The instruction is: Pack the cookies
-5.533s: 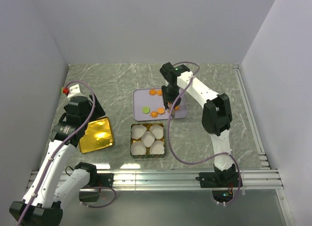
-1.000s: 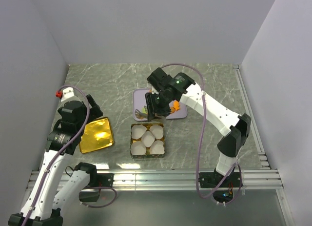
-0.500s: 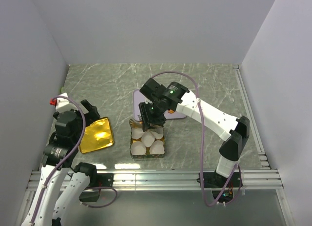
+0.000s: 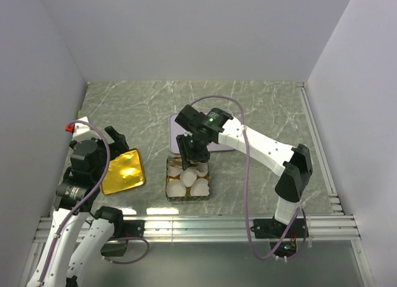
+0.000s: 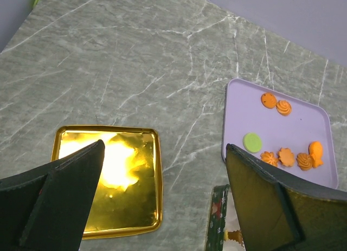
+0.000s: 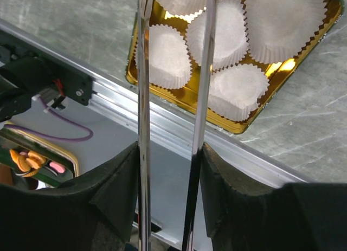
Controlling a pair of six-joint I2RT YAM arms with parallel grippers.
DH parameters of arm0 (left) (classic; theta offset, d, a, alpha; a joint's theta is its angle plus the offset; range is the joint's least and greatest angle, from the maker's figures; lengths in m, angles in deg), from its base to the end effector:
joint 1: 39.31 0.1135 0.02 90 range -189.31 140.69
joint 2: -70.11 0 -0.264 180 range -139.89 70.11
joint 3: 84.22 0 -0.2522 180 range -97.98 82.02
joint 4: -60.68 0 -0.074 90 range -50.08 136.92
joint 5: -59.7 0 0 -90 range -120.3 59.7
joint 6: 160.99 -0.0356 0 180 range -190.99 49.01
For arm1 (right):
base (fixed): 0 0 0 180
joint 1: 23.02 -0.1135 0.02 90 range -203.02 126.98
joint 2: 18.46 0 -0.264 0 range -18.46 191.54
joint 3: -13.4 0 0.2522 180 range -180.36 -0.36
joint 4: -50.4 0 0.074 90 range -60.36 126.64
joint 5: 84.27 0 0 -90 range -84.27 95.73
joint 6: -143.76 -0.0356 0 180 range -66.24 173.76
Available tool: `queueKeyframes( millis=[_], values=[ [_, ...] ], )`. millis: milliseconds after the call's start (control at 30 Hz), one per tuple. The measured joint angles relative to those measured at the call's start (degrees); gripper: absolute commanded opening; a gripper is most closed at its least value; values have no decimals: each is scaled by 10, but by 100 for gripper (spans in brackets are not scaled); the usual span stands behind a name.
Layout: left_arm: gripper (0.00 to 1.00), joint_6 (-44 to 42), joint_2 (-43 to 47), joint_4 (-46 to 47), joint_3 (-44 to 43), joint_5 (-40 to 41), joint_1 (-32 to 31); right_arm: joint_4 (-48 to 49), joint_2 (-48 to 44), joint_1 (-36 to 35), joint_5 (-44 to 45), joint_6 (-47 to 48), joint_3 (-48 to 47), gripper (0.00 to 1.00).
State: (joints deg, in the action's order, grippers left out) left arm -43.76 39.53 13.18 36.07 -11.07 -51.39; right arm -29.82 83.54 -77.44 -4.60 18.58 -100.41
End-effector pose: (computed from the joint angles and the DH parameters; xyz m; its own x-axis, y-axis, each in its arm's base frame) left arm 0.1151 -0.0126 0.3367 -0.2246 -0.3938 -0.8914 -0.2371 0.9093 -0.3420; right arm 0.2054 0.2980 0.3220 -0.9253 -0.3192 -0.2047 -0.3736 0.8597 0.3483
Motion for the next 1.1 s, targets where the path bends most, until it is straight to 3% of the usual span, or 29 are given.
queueKeyframes(
  millis=[133, 500, 900, 1100],
  values=[
    [99, -2, 0, 0, 0, -2, 0, 3, 6, 0, -1, -2, 0, 59],
    [100, -2, 0, 0, 0, -4, 0, 3, 19, -1, 0, -4, -6, 61],
    [99, -2, 0, 0, 0, -4, -1, -48, 26, 13, 31, 1, -141, 62],
    [99, -2, 0, 0, 0, -4, -1, -69, 33, 35, 40, 11, -156, 62]
  ],
)
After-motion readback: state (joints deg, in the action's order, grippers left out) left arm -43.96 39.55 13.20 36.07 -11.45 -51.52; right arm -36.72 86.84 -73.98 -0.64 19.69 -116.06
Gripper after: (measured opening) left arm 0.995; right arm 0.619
